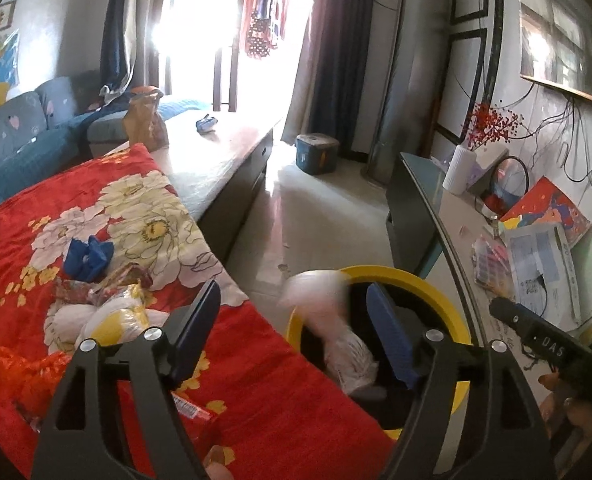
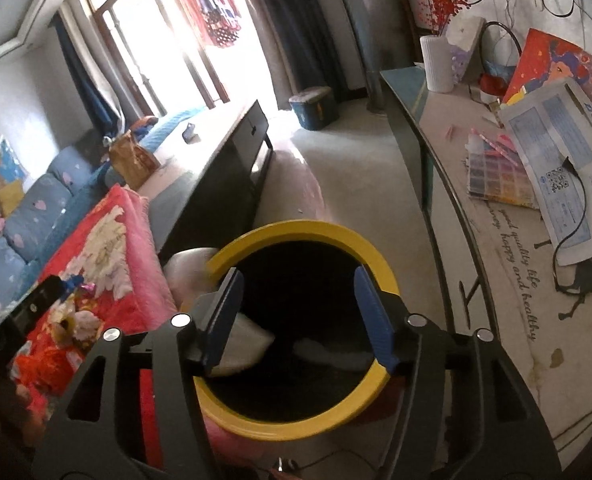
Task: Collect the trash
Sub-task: 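Open both tools over the bin to drop the bag and foam sleeve, then move both tools back over the remaining trash on the bedspread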
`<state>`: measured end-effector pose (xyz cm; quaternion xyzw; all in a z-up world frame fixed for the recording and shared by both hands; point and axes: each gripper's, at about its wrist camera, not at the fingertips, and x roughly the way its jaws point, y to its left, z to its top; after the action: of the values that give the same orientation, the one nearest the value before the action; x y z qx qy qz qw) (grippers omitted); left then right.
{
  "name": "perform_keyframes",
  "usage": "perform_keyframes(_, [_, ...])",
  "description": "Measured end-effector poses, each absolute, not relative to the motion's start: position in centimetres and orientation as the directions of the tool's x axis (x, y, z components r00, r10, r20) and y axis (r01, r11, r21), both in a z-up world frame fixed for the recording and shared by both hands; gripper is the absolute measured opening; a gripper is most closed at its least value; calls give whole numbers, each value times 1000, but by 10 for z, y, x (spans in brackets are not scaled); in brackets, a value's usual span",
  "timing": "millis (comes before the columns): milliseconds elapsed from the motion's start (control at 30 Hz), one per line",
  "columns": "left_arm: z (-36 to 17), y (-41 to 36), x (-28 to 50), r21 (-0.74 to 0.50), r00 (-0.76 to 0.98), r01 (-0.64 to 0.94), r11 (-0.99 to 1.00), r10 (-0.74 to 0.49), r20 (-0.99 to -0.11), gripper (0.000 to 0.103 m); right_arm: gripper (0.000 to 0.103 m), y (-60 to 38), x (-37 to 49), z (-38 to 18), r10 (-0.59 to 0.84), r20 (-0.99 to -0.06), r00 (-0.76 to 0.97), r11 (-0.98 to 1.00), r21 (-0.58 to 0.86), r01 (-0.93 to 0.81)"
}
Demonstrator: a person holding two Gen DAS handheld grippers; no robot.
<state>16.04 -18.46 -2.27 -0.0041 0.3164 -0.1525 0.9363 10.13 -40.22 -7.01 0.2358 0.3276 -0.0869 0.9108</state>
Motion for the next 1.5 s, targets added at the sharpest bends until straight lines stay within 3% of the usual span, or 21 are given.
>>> perform_keyframes(300, [-9,-145,143,-137,794,231,963,-268,-546,84,59,-384,97,-51,42,-572,819,897,382,221])
perform_keyframes(667, [5,-99,122,-135,845,145,980,-193,-499,85,61,-348,97,-37,117,-533,838,927,362,101])
perform_keyframes(1500, [3,-12,110,-171,866,-31,985,-59,-497,88,61,-244,89,-29,304,-546,781,947,260,-187])
